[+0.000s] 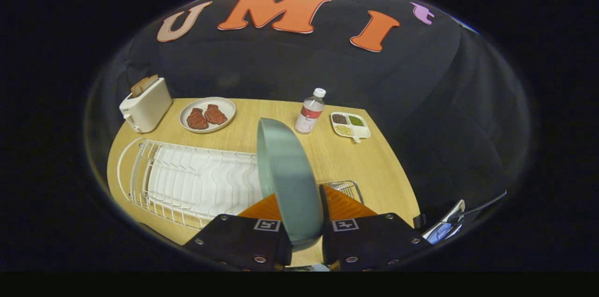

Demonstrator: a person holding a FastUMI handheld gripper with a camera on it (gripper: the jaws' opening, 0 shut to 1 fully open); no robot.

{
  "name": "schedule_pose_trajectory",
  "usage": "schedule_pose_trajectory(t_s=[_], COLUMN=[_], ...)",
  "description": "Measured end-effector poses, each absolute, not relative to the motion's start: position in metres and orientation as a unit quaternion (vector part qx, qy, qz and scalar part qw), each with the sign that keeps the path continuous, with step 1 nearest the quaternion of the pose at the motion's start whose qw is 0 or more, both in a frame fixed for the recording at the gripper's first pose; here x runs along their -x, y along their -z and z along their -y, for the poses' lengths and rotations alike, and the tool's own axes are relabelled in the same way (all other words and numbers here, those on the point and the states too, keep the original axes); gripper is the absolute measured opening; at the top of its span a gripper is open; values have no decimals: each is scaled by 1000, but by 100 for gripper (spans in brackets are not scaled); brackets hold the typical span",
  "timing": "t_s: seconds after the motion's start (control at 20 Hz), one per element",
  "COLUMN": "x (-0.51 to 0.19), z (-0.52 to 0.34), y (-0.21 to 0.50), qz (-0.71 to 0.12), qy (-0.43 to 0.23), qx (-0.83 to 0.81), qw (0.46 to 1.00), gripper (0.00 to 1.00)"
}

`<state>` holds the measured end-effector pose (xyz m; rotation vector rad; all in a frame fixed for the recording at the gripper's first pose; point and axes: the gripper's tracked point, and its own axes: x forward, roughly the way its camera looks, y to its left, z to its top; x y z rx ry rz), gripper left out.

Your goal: Take the plate from the dish rack, then take the spoon from the basket and place it into the plate.

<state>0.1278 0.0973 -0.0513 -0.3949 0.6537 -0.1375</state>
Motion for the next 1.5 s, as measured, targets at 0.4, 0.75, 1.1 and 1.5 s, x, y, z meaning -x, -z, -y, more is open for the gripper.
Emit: schedule_pose_trajectory(t_s=[0.4,0.75,1.1,1.5], x=[-53,14,52,86], z=[-128,-138,-136,-134], y=[68,123,171,245], qz=[-340,-386,-412,-461], qy=[-52,-120,-156,-166], qx=[59,-74,-178,-233], qw=[937,912,880,840], gripper=[26,25,25,25])
